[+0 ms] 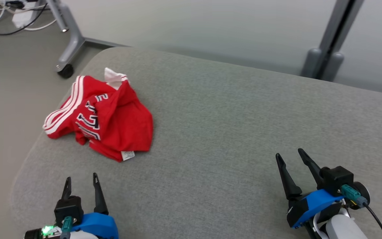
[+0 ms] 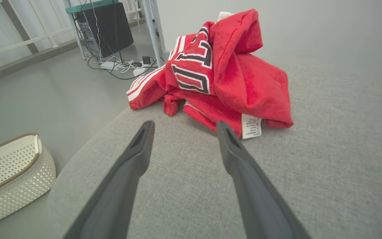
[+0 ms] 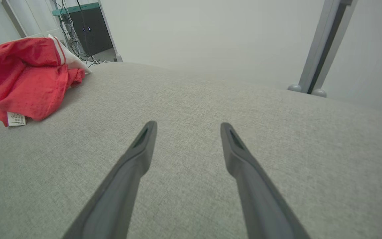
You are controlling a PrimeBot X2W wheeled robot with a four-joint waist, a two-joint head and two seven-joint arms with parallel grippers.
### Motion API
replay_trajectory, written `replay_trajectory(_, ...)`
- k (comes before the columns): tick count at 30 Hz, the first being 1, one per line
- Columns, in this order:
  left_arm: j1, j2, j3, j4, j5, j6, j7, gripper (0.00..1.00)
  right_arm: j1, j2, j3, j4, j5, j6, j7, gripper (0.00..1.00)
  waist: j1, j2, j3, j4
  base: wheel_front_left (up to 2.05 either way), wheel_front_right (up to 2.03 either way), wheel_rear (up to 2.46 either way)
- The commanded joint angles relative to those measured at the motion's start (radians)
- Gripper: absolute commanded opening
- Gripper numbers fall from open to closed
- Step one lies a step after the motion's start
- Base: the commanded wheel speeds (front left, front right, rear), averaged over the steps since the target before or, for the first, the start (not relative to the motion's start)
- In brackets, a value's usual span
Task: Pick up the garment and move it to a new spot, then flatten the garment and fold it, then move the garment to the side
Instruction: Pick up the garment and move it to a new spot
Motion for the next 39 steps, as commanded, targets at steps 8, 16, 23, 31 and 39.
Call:
replay_trajectory(8, 0.012, -0.003, 0.061, -0.014, -0.004, -0.018, -0.005, 1.00, -0.002, -0.010, 0.021, 0.005, 0.021, 0.000, -0.004, 1.00, 0.0000, 0.0000, 0.036, 0.061, 0.00, 0.00, 0.00)
replay_trajectory(16, -0.072, -0.005, 0.118, -0.084, -0.035, -0.046, -0.004, 1.00, -0.011, -0.051, 0.028, -0.001, 0.025, 0.000, -0.004, 1.00, 0.0000, 0.0000, 0.077, 0.033, 0.00, 0.00, 0.00)
replay_trajectory(23, -0.226, 0.049, 0.153, -0.066, -0.010, -0.138, -0.004, 1.00, -0.038, -0.090, 0.034, -0.011, 0.041, 0.000, -0.004, 1.00, 0.0000, 0.0000, 0.140, 0.000, 0.00, 0.00, 0.00)
replay_trajectory(31, -0.422, 0.101, 0.137, 0.137, -0.018, -0.223, -0.004, 1.00, -0.053, -0.123, 0.064, -0.004, 0.061, 0.000, -0.003, 1.00, 0.0000, 0.0000, 0.192, -0.038, 0.00, 0.00, 0.00)
replay_trajectory(39, -0.544, 0.118, 0.126, 0.437, -0.053, -0.252, 0.032, 1.00, -0.056, -0.150, 0.093, 0.011, 0.074, 0.000, -0.001, 1.00, 0.0000, 0.0000, 0.211, -0.077, 0.00, 0.00, 0.00)
